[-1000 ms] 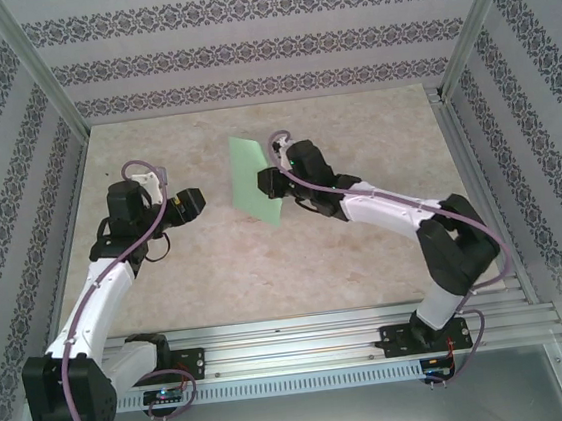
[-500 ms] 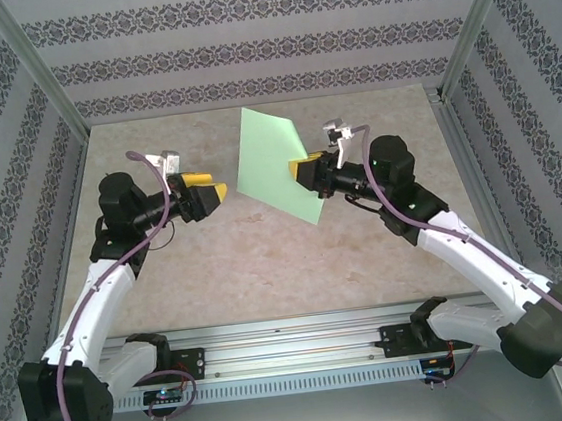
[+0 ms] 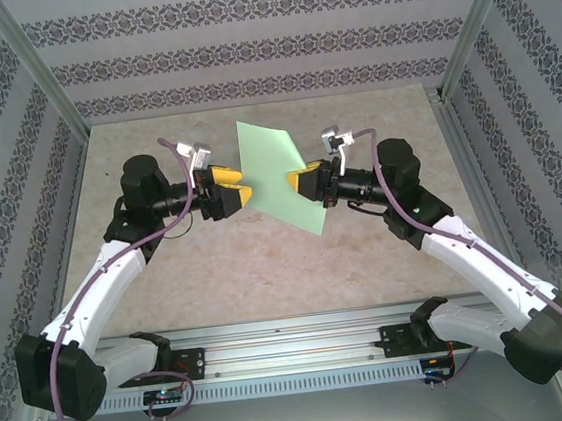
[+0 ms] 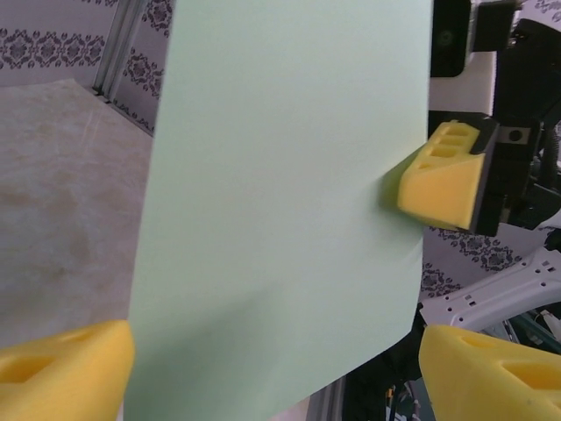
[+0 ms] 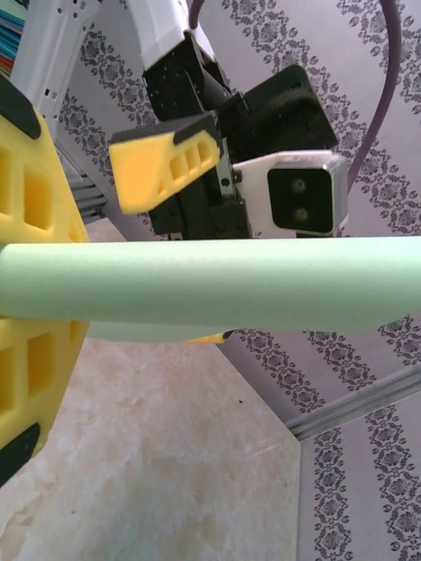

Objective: Fold a paper plane with a square sheet of paper (fold left side to right side)

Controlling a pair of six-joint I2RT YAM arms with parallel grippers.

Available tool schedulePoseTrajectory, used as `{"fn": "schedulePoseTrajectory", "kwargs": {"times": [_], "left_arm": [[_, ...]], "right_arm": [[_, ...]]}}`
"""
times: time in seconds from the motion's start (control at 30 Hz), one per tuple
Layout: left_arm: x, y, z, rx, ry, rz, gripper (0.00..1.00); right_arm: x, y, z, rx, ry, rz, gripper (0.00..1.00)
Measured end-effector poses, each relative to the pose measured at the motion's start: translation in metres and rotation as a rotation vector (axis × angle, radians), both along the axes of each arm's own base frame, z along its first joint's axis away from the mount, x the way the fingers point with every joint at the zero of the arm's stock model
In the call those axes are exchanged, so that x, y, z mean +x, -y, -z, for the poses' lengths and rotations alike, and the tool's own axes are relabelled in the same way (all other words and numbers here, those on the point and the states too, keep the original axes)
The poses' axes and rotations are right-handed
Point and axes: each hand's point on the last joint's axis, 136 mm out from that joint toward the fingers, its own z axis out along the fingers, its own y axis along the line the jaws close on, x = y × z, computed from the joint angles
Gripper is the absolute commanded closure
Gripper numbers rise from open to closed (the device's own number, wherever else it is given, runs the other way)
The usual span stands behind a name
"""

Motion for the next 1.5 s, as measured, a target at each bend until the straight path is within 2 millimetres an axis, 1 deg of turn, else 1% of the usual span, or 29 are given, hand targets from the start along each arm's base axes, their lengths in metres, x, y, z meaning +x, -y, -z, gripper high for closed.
{"fn": "schedulePoseTrajectory", "kwargs": {"times": [0.23,0.3,0.4,0.5,0.53,0.57,0.67,0.73,0.83,0.93,1.0,1.03,1.13,1.2,1.3,1.37,1.43,1.5], "left_arm": [[0.002,-0.004,0.006,0.036,0.006,-0.042,0.14],[0.002,-0.004,0.005,0.035,0.01,-0.041,0.15],[0.001,-0.004,0.005,0.033,0.01,-0.036,0.23],[-0.002,-0.003,0.004,0.027,0.01,-0.018,0.35],[-0.003,-0.003,0.003,0.025,0.013,-0.012,0.42],[-0.004,-0.002,0.002,0.023,0.019,-0.006,0.51],[-0.008,0.001,0.0,0.016,0.024,0.015,0.84],[-0.009,0.002,0.0,0.015,0.026,0.02,1.0],[-0.007,0.003,0.002,0.023,0.023,0.012,1.0],[0.001,0.002,0.014,0.046,-0.012,-0.026,1.0],[0.009,0.001,0.03,0.072,-0.058,-0.057,1.0],[0.013,0.0,0.039,0.087,-0.083,-0.073,1.0],[0.023,-0.002,0.085,0.148,-0.199,-0.116,1.0],[0.028,-0.005,0.124,0.201,-0.297,-0.148,1.0],[0.027,-0.012,0.175,0.275,-0.43,-0.195,1.0],[0.025,-0.018,0.203,0.317,-0.502,-0.231,1.0],[0.024,-0.023,0.223,0.349,-0.557,-0.26,1.0],[0.024,-0.027,0.239,0.376,-0.6,-0.288,1.0]], "right_arm": [[-0.009,0.005,-0.005,0.001,0.015,-0.005,0.82],[-0.012,0.005,-0.004,0.003,0.014,-0.016,0.82],[-0.015,0.004,-0.003,0.004,0.008,-0.031,0.82],[-0.016,0.004,-0.001,0.003,0.004,-0.037,0.81],[-0.016,0.004,0.0,0.002,0.002,-0.037,0.81],[-0.015,0.004,0.001,0.002,0.001,-0.036,0.81],[-0.014,0.003,0.004,-0.001,-0.007,-0.032,0.77],[-0.012,0.004,0.007,-0.006,-0.012,-0.022,0.72],[-0.004,0.007,0.014,-0.03,-0.023,0.023,0.55],[0.013,0.02,0.031,-0.084,-0.056,0.127,0.4],[0.029,0.035,0.048,-0.137,-0.095,0.227,0.34],[0.036,0.042,0.056,-0.162,-0.114,0.27,0.33],[0.055,0.062,0.092,-0.252,-0.194,0.391,0.32],[0.059,0.07,0.122,-0.313,-0.258,0.435,0.31],[0.059,0.075,0.163,-0.386,-0.347,0.457,0.32],[0.058,0.076,0.187,-0.427,-0.406,0.466,0.34],[0.056,0.073,0.206,-0.457,-0.453,0.463,0.38],[0.054,0.063,0.223,-0.48,-0.495,0.447,0.42]]}}
